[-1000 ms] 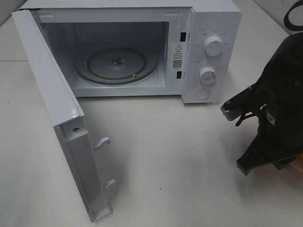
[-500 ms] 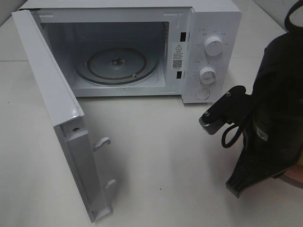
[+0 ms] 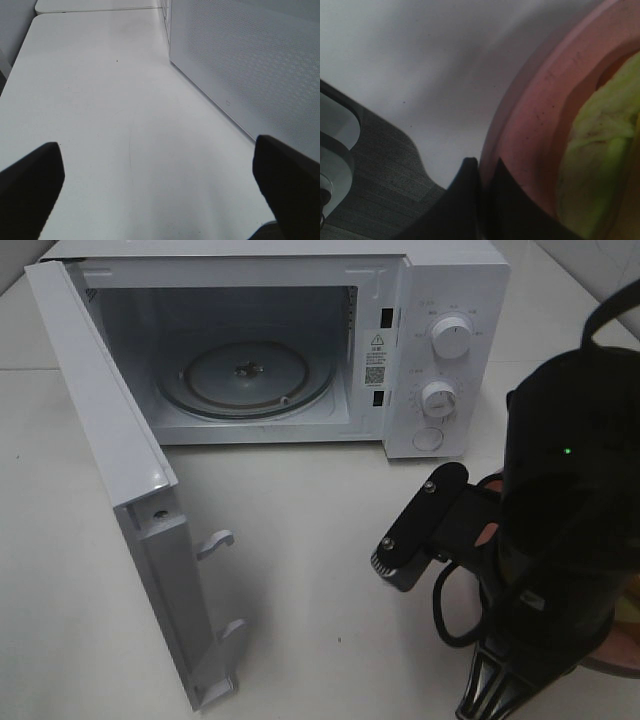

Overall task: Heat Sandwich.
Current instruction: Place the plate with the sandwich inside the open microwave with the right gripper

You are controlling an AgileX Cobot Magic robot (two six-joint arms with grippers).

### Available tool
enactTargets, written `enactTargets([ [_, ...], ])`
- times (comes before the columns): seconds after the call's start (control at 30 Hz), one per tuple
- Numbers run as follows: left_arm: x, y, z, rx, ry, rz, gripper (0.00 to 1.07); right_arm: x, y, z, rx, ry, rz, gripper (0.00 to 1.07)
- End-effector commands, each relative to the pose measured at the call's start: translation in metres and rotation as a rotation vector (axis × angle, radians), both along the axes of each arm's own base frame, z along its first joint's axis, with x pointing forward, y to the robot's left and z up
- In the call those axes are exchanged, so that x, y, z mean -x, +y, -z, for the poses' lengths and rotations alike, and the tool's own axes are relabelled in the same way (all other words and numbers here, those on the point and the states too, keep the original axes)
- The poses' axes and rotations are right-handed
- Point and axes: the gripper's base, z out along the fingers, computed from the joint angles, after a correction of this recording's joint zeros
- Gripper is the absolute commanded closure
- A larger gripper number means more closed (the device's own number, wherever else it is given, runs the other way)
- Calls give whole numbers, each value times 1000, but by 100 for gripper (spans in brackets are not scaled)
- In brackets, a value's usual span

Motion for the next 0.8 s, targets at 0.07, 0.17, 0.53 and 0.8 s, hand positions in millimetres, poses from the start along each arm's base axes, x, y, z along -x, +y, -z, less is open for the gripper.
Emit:
enactTargets([
  [0.07, 4, 0, 1, 4, -27, 3, 9, 8, 2, -2, 24, -12, -38, 107],
  [0.17, 4, 0, 1, 4, -27, 3, 9, 16, 9, -2, 23, -14, -87, 107],
  [0.53, 4, 0, 1, 4, -27, 3, 9, 20, 16, -4, 61, -32, -286, 107],
  [0.8, 4, 0, 1, 4, -27, 3, 9, 16, 20, -4, 73, -47, -435, 107],
])
